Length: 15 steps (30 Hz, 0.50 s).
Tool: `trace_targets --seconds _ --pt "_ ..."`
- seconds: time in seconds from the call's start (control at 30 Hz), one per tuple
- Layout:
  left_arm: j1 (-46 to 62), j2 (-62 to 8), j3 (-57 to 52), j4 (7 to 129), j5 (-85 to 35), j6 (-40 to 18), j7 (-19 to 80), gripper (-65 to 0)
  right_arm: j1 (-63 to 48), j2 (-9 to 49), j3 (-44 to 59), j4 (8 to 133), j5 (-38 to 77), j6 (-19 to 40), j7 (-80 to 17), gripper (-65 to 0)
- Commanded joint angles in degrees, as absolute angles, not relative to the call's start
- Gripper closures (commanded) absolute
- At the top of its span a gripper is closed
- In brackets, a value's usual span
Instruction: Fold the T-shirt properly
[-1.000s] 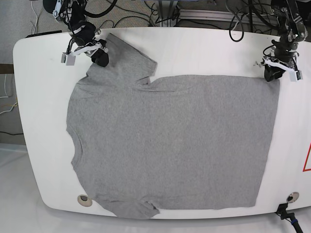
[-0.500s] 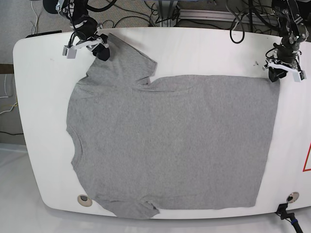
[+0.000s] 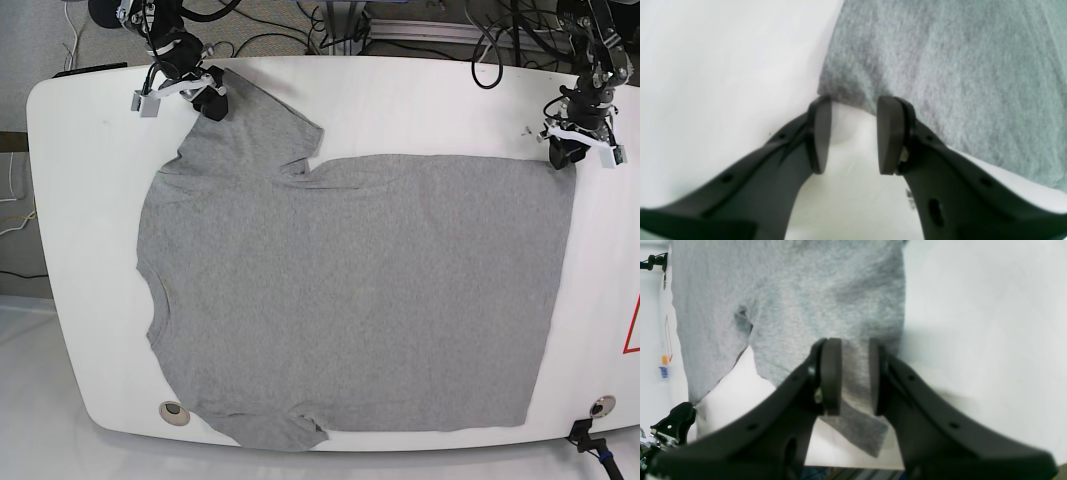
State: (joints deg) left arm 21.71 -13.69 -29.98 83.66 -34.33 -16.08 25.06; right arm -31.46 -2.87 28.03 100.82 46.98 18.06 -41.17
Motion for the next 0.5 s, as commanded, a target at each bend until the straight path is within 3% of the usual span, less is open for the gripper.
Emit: trace_targets --seconds 0.0,0.47 --pt "21.6 -14.3 -30.5 84.3 -34.5 -16.1 24.9 -21.4 -31.9 -2.5 28.2 101.8 47.9 18.7 -40.6 -13.5" --pt "21.5 -14.1 -30.5 84.2 -34.2 -16.0 25.0 -21.5 -31.9 -2.3 28.0 101.3 47.9 18.5 -40.6 -13.2"
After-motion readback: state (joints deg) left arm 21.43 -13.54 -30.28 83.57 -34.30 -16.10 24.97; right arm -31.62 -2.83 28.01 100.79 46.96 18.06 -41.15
